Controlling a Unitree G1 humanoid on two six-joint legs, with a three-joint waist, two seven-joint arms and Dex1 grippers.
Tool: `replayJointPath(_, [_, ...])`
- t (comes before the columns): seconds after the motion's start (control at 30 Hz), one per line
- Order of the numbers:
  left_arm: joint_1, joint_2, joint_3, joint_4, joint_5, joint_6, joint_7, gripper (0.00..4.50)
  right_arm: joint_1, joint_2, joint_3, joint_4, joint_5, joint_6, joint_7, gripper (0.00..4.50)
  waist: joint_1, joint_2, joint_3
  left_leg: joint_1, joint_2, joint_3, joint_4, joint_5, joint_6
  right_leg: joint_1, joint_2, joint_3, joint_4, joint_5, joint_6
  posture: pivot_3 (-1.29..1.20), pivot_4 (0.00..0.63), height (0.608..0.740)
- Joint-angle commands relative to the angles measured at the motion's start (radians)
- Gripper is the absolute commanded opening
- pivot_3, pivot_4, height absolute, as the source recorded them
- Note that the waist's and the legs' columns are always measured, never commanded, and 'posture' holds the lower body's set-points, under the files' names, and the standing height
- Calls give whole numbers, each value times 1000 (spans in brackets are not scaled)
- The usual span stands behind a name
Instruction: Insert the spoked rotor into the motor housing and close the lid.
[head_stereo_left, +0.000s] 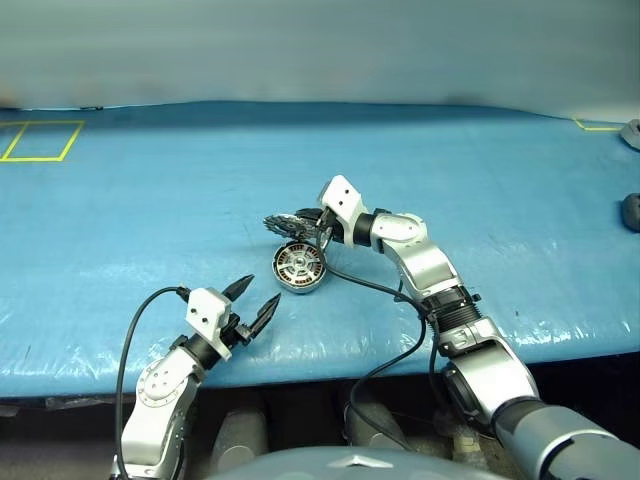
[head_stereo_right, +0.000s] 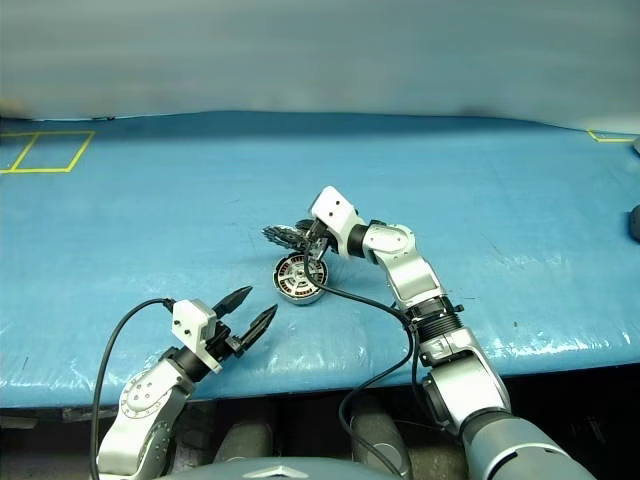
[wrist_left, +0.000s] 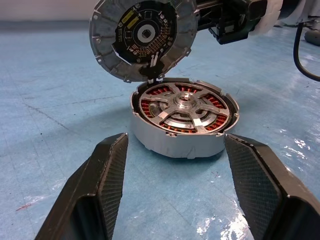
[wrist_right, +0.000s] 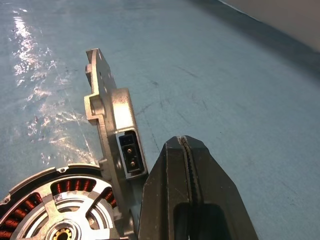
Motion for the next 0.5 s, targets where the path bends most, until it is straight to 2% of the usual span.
replayJointPath(0.03, [-8, 16, 22, -47, -56, 16, -11, 3307, -8, -24, 36, -77, 5, 6, 66, 36, 0, 0, 0, 0, 0, 0, 0, 0, 0, 0, 0, 0, 0, 0, 0, 0, 150, 740])
replayJointPath(0.2, [16, 79, 56, -89, -104, 60, -39, 3307, 17, -105, 127, -126, -70, -43, 120, 36, 0, 0, 0, 0, 0, 0, 0, 0, 0, 0, 0, 0, 0, 0, 0, 0, 150, 740])
replayJointPath(0.4, [18, 115, 71, -74, -108, 69, -50, 3307, 11, -123, 161, -137, -96, -71, 146, 36, 0, 0, 0, 0, 0, 0, 0, 0, 0, 0, 0, 0, 0, 0, 0, 0, 150, 740])
replayJointPath(0.5, [18, 119, 66, -68, -108, 70, -58, 3307, 2, -175, 217, -145, -184, -156, 158, 36, 2, 0, 0, 0, 0, 0, 1, 0, 0, 0, 0, 0, 0, 0, 0, 0, 150, 740])
